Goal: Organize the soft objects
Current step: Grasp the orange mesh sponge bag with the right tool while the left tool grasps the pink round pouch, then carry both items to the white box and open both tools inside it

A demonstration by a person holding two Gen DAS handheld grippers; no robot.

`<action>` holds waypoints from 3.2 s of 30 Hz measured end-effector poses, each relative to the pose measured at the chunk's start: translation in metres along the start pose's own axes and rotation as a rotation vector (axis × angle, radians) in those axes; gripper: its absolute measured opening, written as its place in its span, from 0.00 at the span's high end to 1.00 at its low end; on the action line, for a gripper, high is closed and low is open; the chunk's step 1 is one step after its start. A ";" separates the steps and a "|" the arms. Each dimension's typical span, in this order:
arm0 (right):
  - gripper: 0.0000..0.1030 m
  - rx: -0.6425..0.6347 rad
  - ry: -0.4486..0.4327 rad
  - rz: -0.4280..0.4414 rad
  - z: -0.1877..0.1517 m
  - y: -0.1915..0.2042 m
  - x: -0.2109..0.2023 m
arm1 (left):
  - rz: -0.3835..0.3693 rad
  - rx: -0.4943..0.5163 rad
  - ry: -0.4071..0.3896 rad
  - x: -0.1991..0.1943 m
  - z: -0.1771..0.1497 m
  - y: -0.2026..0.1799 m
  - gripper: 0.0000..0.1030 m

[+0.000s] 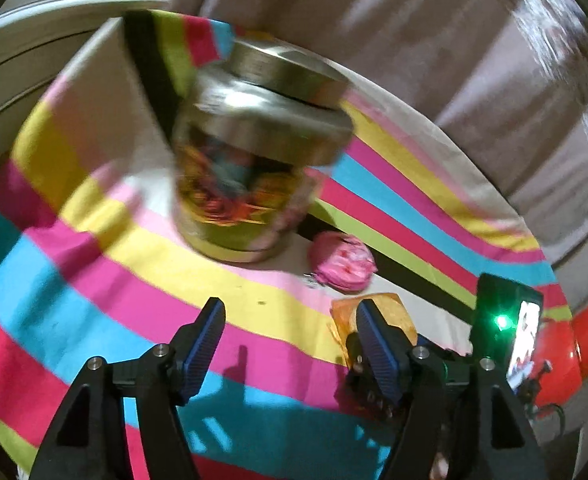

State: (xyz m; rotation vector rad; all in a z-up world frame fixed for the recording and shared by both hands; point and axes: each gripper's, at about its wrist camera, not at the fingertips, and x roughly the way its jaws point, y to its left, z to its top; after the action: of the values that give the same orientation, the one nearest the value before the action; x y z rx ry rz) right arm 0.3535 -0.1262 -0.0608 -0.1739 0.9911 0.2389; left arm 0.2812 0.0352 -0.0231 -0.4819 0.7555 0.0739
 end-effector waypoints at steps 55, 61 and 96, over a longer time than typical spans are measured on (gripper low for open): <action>0.20 0.245 -0.161 -0.095 -0.128 -0.081 -0.162 | 0.147 0.307 0.129 0.034 -0.012 -0.123 0.34; 0.20 0.272 -0.173 -0.112 -0.141 -0.089 -0.179 | 0.088 0.354 0.107 -0.022 -0.042 -0.134 0.35; 0.20 0.513 -0.170 -0.391 -0.316 -0.201 -0.340 | -0.385 0.625 0.210 -0.183 -0.223 -0.264 0.34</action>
State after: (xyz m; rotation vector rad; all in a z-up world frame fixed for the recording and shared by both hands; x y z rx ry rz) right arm -0.0240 -0.4398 0.0631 0.1218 0.8014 -0.3537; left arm 0.0660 -0.2791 0.0647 -0.0289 0.8312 -0.5658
